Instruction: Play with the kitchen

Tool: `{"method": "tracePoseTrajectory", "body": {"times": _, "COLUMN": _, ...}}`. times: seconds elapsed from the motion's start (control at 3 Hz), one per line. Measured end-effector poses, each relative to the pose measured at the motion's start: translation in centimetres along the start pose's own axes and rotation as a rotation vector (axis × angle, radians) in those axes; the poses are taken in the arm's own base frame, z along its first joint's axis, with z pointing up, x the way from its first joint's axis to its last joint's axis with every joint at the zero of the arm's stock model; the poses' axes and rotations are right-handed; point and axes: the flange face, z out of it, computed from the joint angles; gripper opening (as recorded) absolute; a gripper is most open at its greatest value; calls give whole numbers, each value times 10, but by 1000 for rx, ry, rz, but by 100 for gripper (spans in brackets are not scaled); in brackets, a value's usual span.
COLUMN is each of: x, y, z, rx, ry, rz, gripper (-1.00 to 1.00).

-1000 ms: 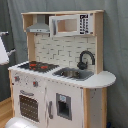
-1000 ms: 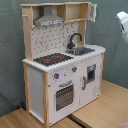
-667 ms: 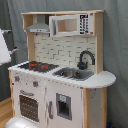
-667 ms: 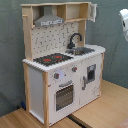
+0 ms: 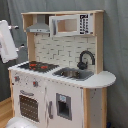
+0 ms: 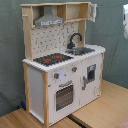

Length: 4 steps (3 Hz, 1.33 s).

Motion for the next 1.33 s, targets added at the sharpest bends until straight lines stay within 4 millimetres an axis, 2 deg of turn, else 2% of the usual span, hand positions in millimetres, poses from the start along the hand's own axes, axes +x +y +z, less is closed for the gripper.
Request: {"method": "tracePoseTrajectory", "body": {"times": 1.33, "x": 17, "y": -13, "z": 107, "rx": -97, "ry": -137, "rz": 217, "gripper": 100}}
